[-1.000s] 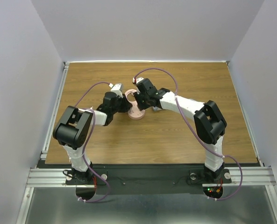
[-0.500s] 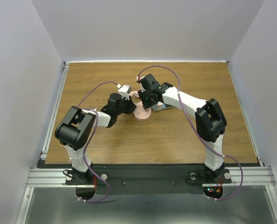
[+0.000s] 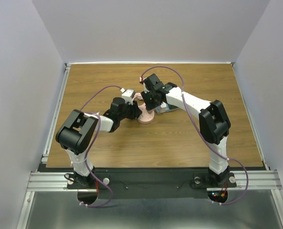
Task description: Insert the plug
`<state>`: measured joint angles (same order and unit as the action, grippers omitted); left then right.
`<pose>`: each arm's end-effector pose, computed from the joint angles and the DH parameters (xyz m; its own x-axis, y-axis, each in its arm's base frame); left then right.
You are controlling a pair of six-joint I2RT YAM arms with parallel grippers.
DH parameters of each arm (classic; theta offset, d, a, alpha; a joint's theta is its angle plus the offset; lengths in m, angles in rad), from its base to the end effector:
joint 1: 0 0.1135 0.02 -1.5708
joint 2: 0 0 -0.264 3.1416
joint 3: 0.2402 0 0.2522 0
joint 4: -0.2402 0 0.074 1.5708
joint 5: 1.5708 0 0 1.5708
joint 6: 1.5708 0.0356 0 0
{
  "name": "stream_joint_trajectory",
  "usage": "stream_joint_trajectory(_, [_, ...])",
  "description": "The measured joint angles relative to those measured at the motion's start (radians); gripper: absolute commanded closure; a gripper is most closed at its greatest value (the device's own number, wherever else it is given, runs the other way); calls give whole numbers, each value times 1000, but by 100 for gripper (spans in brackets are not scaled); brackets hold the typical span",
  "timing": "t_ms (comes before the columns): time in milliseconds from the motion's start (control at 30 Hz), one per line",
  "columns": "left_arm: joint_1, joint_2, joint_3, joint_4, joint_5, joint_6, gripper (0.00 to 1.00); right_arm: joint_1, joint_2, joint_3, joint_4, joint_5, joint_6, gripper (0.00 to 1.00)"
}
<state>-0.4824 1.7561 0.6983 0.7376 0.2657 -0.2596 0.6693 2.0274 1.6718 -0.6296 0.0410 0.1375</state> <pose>0.3004 -0.1679 0.1549 -0.4411 -0.0486 -0.8962 0.5745 0.7519 -0.3235 0.3518 0.2765 0.2301 -0.7300 -0.4028 -0.5522 -0.5069 0.8610 0.0419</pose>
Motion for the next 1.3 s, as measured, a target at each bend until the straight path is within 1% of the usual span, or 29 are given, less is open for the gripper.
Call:
stream_joint_trajectory(133, [0,4,0,5,15,0,53,-3,-1,0,-3,-8,0,100])
stream_joint_trajectory(300, [0,20,0,31,36,-9,60,-3,-12,0,-21,3,-3,100])
stream_joint_trajectory(433, [-6,27,0,44,55,-16,61,-7,-42,0,-8,24,-5,100])
stream_joint_trajectory(667, [-18,31,0,50,70,-19,61,-7,-122,3,6,41,-19,100])
stream_joint_trajectory(900, [-20,31,0,50,67,-14,61,-7,-109,0,-25,26,-37,99])
stream_joint_trajectory(1167, [-20,31,0,50,67,-10,62,-7,-108,-69,-72,-8,-46,100])
stream_joint_trajectory(1300, [-20,31,0,50,67,-10,62,-7,-102,-78,-88,-13,-56,99])
